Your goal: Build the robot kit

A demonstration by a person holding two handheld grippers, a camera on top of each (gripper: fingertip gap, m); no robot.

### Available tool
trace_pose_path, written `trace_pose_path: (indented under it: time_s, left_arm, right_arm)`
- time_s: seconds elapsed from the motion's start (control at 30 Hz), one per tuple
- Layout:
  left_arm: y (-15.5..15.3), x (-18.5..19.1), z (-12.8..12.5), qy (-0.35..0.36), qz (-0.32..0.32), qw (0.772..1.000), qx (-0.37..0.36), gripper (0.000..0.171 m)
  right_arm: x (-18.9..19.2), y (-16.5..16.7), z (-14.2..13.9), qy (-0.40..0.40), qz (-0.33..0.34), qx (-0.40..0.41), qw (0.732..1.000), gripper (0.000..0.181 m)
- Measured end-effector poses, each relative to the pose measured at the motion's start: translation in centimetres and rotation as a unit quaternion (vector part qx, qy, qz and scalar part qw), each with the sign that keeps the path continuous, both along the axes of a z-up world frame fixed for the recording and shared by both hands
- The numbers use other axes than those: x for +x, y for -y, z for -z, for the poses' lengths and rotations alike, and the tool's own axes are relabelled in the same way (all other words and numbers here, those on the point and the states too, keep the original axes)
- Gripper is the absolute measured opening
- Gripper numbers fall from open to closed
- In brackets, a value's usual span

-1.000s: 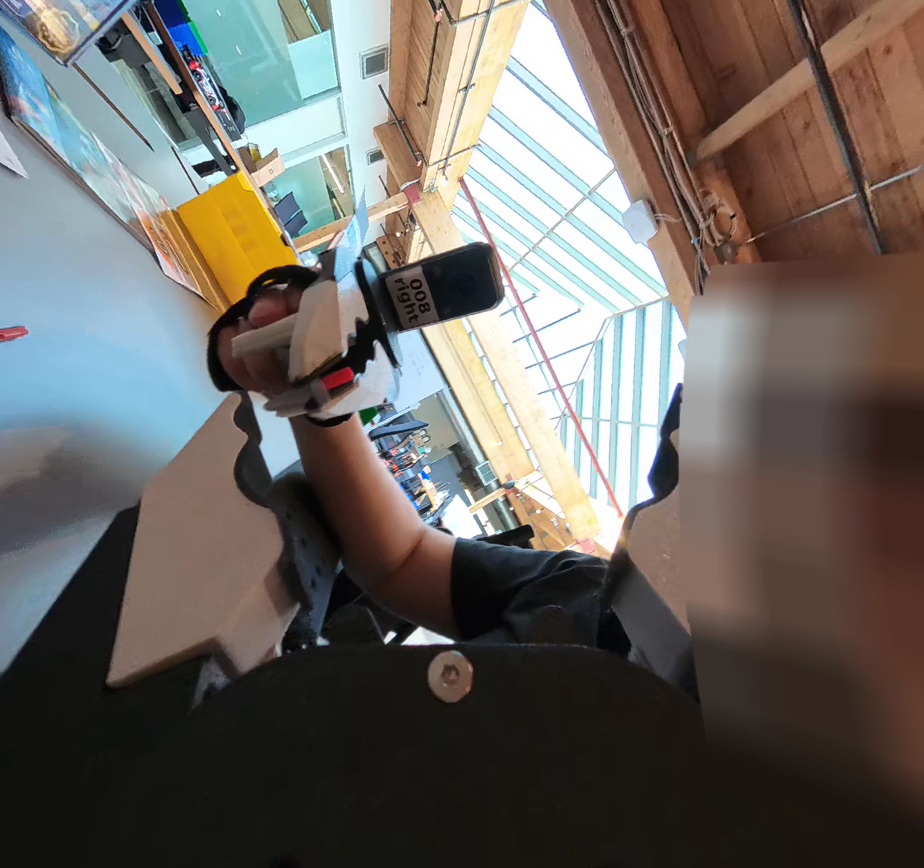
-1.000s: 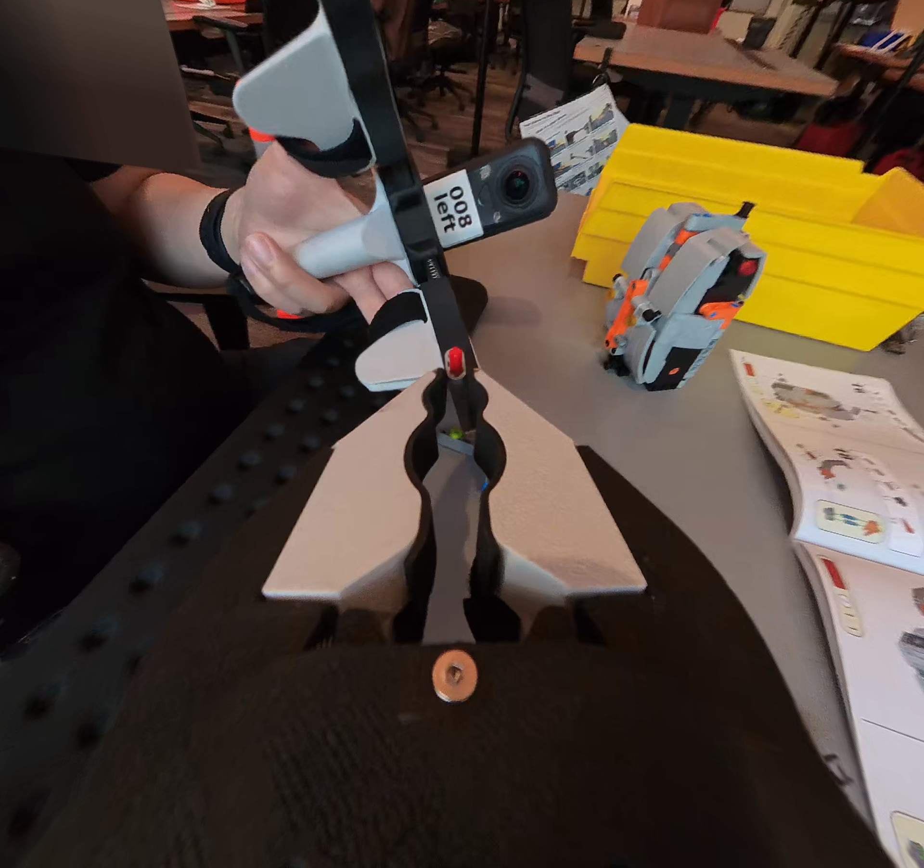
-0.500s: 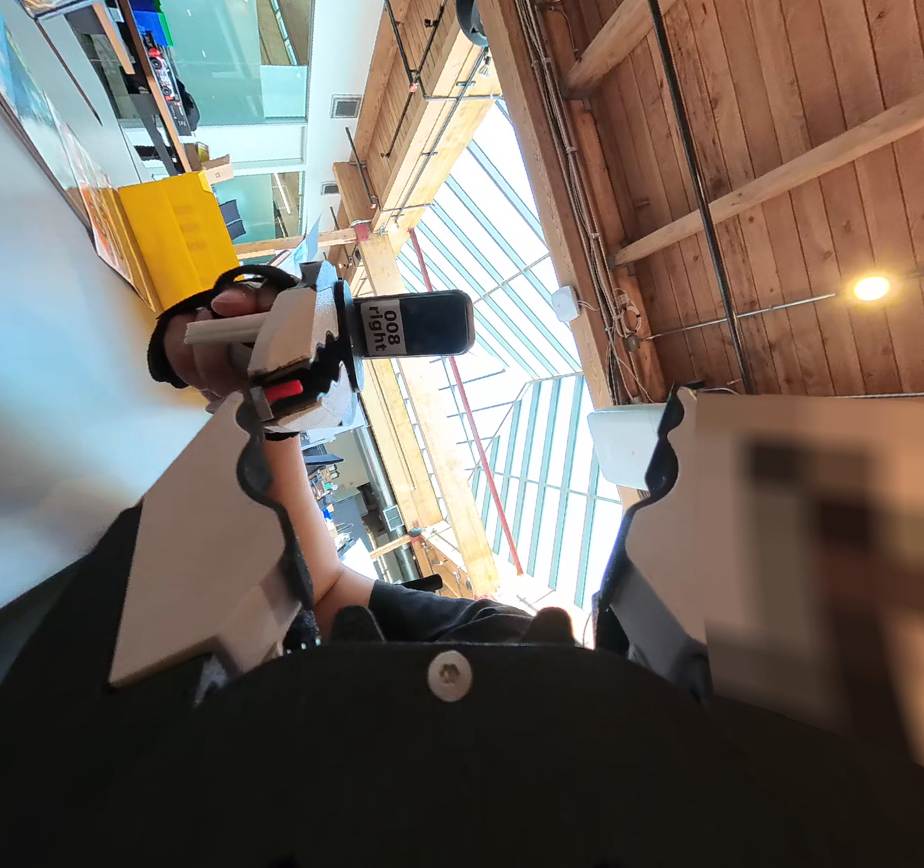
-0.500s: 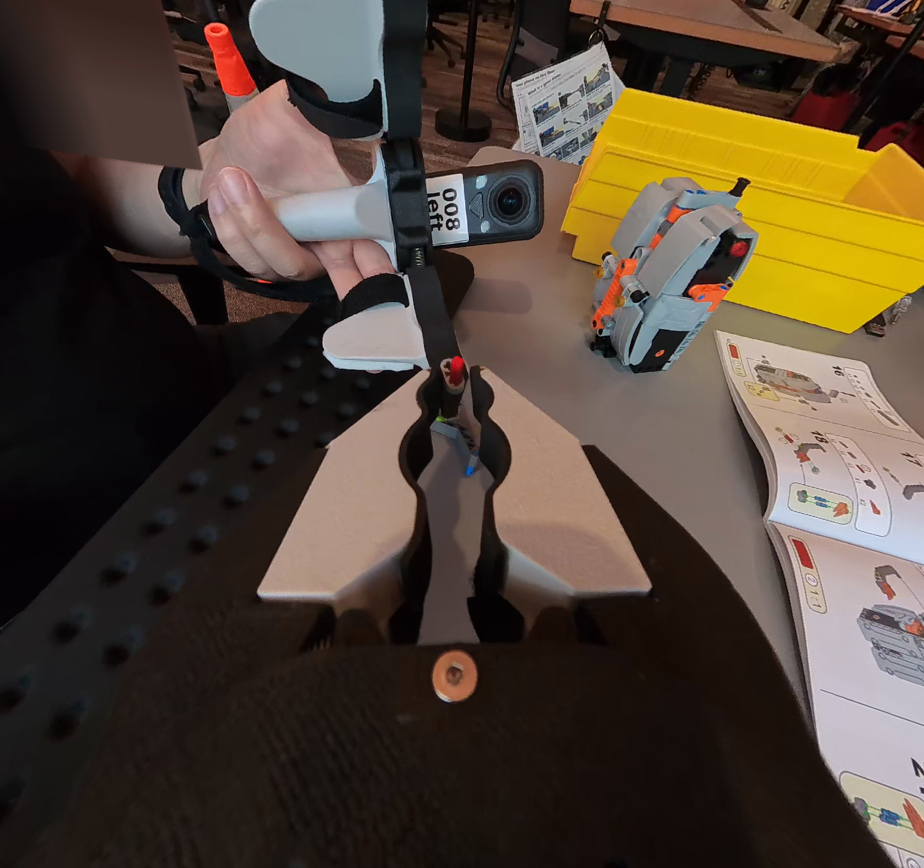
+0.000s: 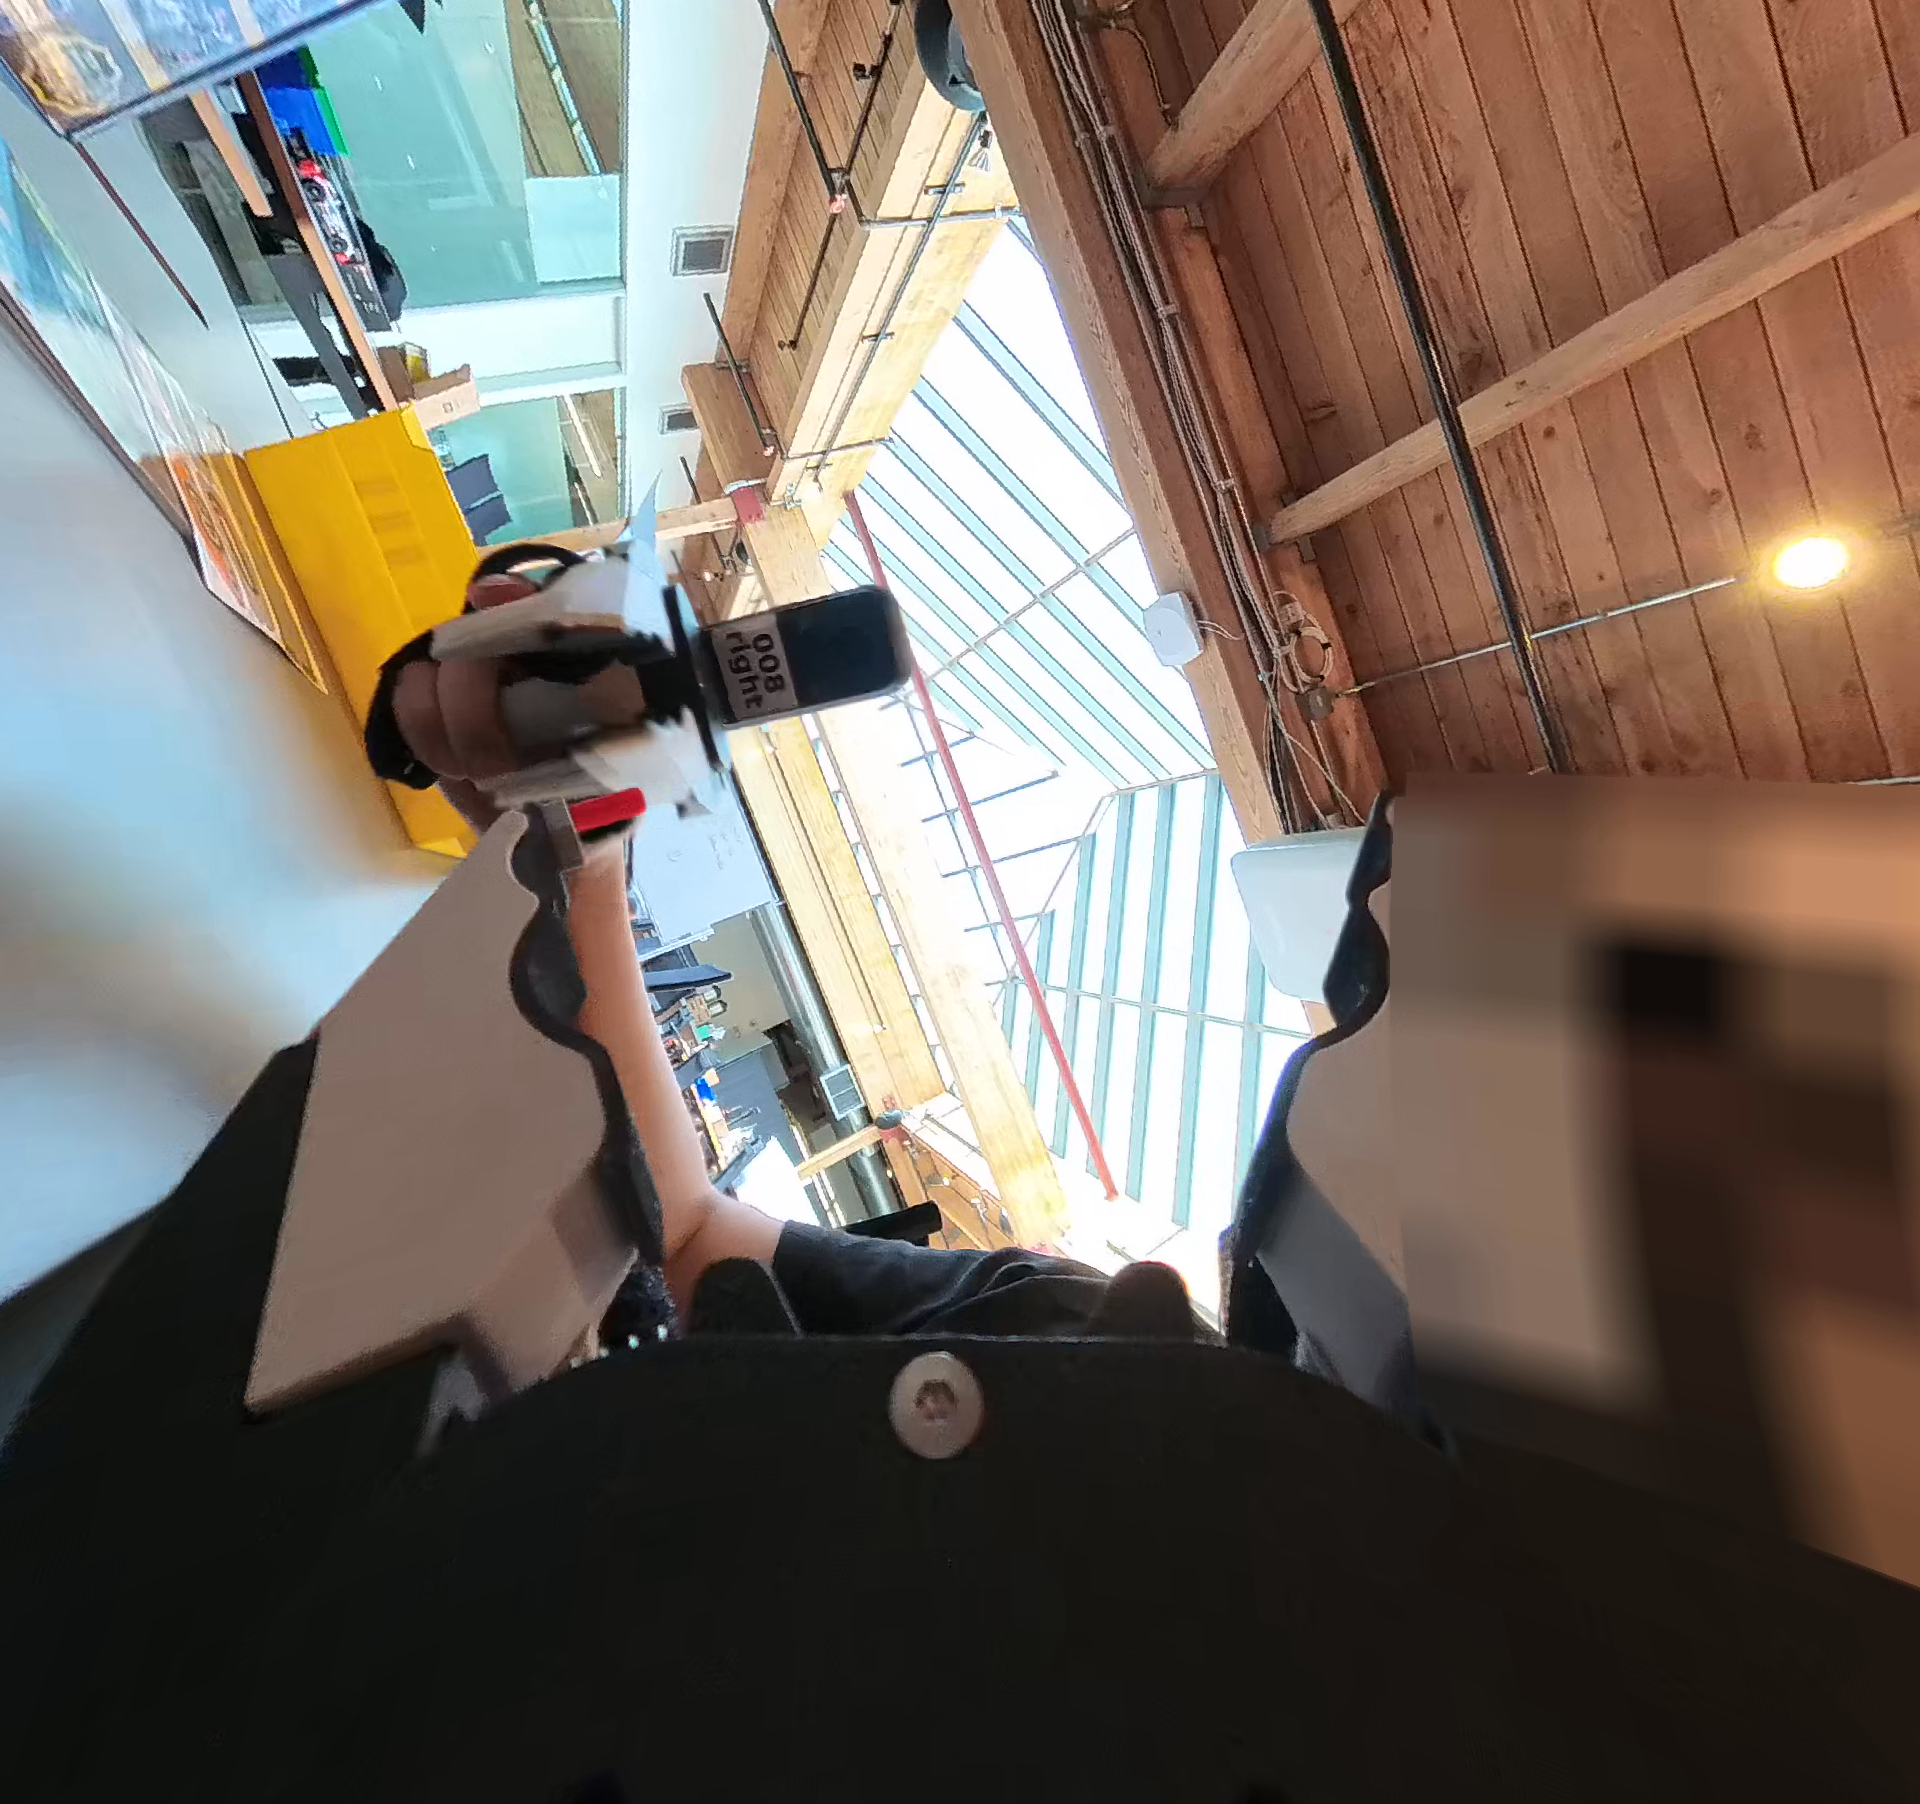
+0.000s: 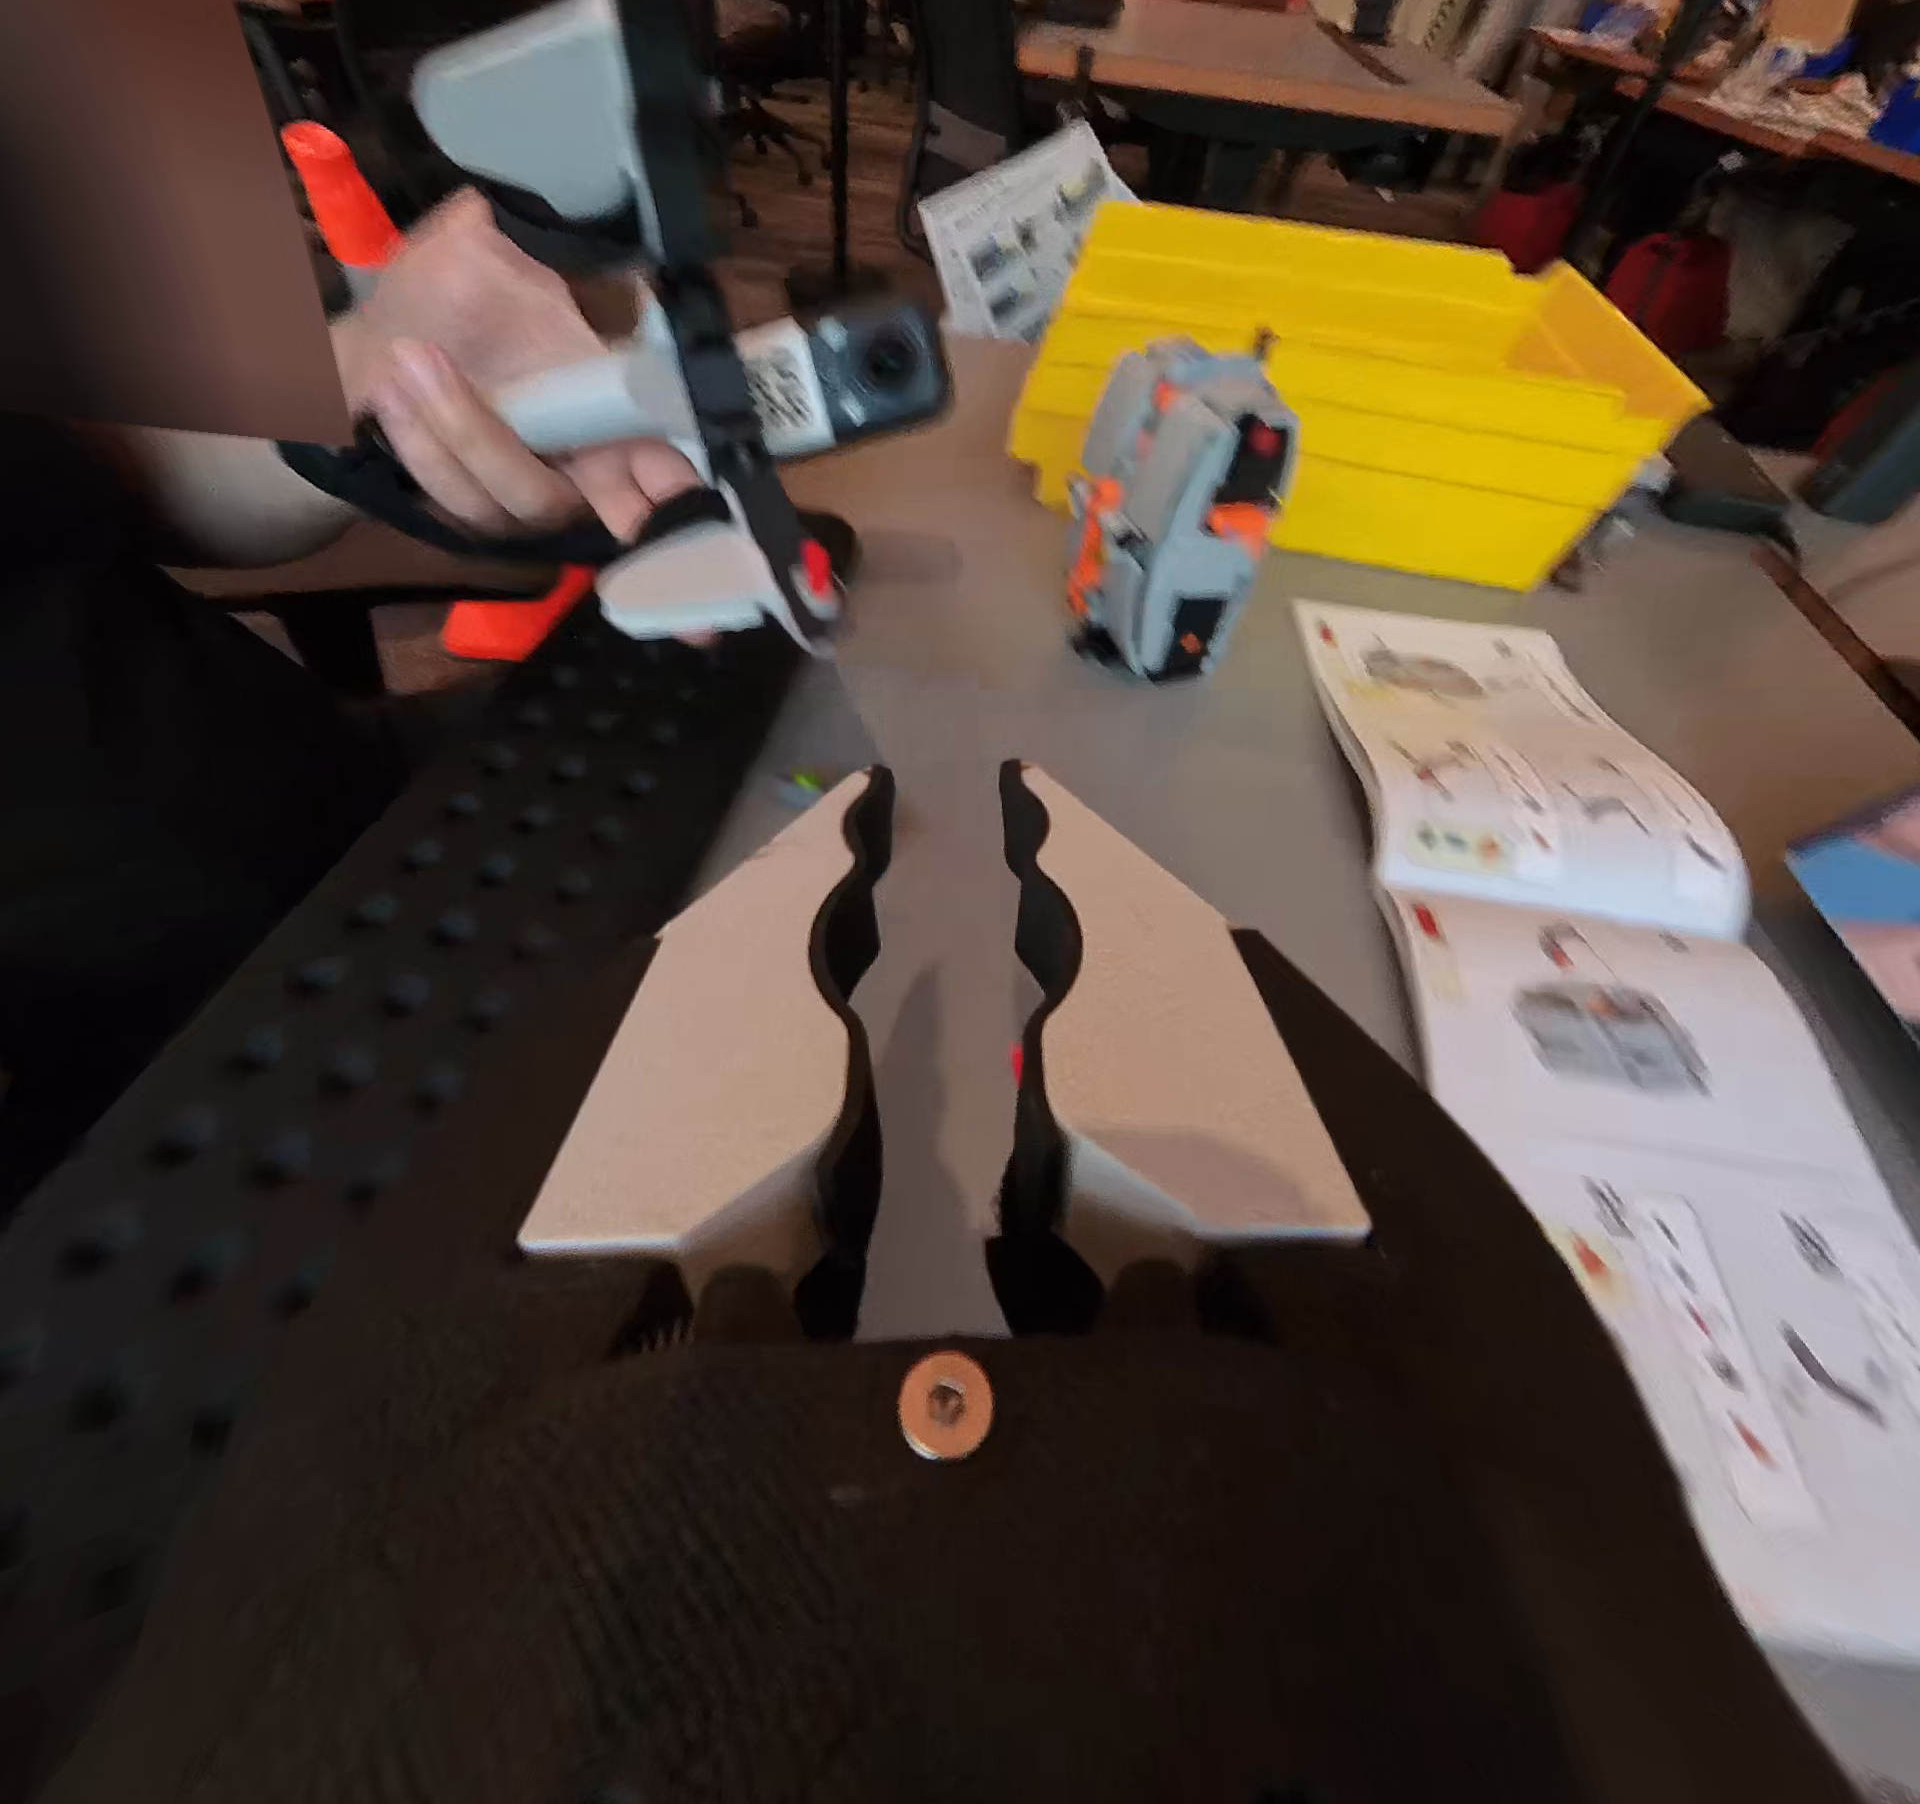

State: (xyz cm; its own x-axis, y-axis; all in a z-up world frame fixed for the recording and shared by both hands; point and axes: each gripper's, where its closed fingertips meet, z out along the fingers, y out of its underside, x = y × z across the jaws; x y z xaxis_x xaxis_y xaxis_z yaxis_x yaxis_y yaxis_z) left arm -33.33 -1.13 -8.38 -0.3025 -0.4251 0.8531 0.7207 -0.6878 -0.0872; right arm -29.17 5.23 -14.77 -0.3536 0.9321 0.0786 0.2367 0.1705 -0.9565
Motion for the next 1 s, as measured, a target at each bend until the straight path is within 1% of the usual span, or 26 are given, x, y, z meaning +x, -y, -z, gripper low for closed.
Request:
trace_pose_path:
  time_s: [0.03, 0.1, 0.17, 0.23, 0.4, 0.57, 0.7, 0.77, 0.83, 0.93, 1.0]
  left_arm:
    - [0.1, -0.2, 0.1, -0.004, -0.003, 1.0, 0.0, 0.145]
    - [0.3, -0.6, 0.2, -0.01, -0.006, 1.0, -0.002, 0.146]
    - [0.5, -0.8, 0.2, -0.01, -0.006, 1.0, -0.002, 0.145]
    - [0.8, -0.8, 0.2, -0.013, -0.007, 1.0, 0.0, 0.145]
    - [0.9, -0.7, 0.3, -0.022, -0.005, 1.0, 0.0, 0.144]
    - [0.7, -0.7, 0.4, -0.024, -0.006, 1.0, 0.001, 0.144]
    - [0.5, -0.7, 0.7, -0.03, -0.006, 1.0, -0.001, 0.143]
    - [0.4, -0.7, 0.9, -0.031, -0.007, 0.999, -0.002, 0.142]
    - [0.2, -0.7, 1.0, -0.031, -0.009, 0.999, -0.004, 0.141]
    - [-0.2, -0.6, 1.6, -0.048, -0.015, 0.999, -0.01, 0.14]
    - [-0.5, -0.3, 2.0, -0.07, -0.022, 0.997, -0.012, 0.14]
  right_arm:
    - [0.5, -1.7, 1.2, 0.021, 0.023, 0.013, 0.999, 0.02]
    - [1.5, -4.1, 4.6, 0.084, 0.041, 0.024, 0.995, 0.015]
    - [1.8, -4.5, 6.6, 0.112, 0.035, 0.007, 0.993, 0.014]
    - [1.7, -4.4, 7.9, 0.138, 0.026, 0.008, 0.99, 0.014]
    - [0.9, -3.8, 9.7, 0.172, 0.003, 0.037, 0.984, 0.014]
    - [0.7, -3.5, 10.7, 0.203, -0.008, 0.045, 0.978, 0.014]
    - [0.6, -3.4, 10.7, 0.206, -0.007, 0.035, 0.978, 0.012]
    - [0.6, -3.0, 10.7, 0.21, -0.014, 0.029, 0.977, 0.005]
    - [0.5, -2.7, 10.7, 0.213, -0.017, 0.022, 0.977, 0.004]
    - [0.3, -2.4, 10.6, 0.214, -0.01, 0.031, 0.976, 0.004]
    - [0.1, -1.8, 9.6, 0.212, 0.005, 0.036, 0.977, 0.004]
